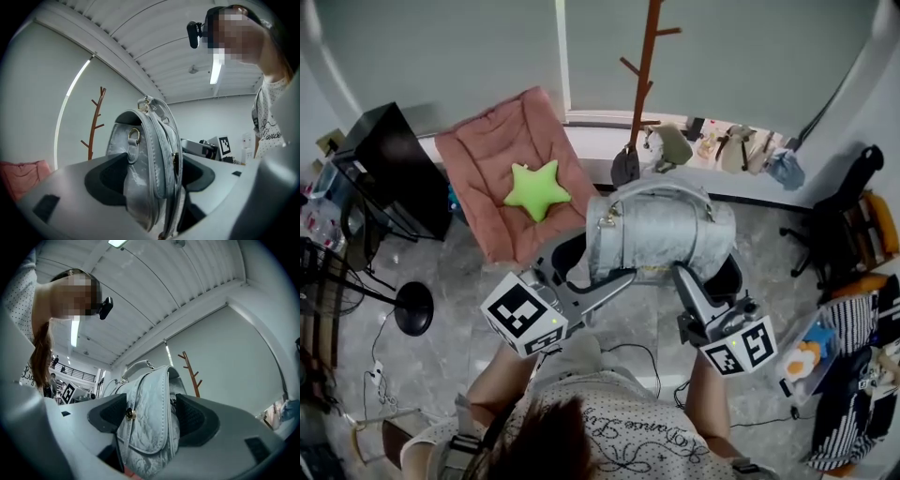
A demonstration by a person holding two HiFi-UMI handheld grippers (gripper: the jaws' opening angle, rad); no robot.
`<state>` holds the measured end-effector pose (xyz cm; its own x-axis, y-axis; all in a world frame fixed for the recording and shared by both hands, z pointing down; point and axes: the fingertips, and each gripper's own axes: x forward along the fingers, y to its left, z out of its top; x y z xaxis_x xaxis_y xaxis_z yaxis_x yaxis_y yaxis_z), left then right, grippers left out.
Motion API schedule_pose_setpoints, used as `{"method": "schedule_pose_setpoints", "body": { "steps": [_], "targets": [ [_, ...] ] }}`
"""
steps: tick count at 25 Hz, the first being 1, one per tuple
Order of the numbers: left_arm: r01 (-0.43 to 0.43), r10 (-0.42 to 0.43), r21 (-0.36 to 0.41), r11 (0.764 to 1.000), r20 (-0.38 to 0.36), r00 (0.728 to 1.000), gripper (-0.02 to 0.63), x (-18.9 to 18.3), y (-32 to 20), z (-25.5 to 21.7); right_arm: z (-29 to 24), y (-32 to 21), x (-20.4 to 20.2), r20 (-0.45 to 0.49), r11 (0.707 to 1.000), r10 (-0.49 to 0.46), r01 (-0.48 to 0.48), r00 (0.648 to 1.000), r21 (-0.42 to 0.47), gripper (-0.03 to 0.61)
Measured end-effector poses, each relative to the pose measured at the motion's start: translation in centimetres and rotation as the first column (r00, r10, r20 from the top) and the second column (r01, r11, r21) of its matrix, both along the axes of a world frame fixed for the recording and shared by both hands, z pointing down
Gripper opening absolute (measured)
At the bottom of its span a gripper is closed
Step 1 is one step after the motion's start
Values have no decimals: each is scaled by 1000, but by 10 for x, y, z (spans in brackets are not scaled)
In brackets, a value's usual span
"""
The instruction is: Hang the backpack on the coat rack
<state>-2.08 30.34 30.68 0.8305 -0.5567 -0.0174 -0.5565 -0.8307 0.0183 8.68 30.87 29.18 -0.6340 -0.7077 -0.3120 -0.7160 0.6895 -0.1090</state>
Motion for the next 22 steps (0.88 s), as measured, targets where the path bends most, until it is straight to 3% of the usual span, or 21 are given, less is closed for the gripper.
{"method": "schedule_pose_setpoints", "body": {
  "steps": [11, 22],
  "targets": [
    [-28, 28, 1, 1000, -22, 999, 324, 14, -52, -1, -1, -49, 14, -5, 1000, 28, -28, 1000, -4, 339],
    [-66, 69, 53, 996, -51, 996, 324, -3, -172, -15, -16, -163, -3, -14, 996, 81, -80, 997, 42, 339]
  ]
}}
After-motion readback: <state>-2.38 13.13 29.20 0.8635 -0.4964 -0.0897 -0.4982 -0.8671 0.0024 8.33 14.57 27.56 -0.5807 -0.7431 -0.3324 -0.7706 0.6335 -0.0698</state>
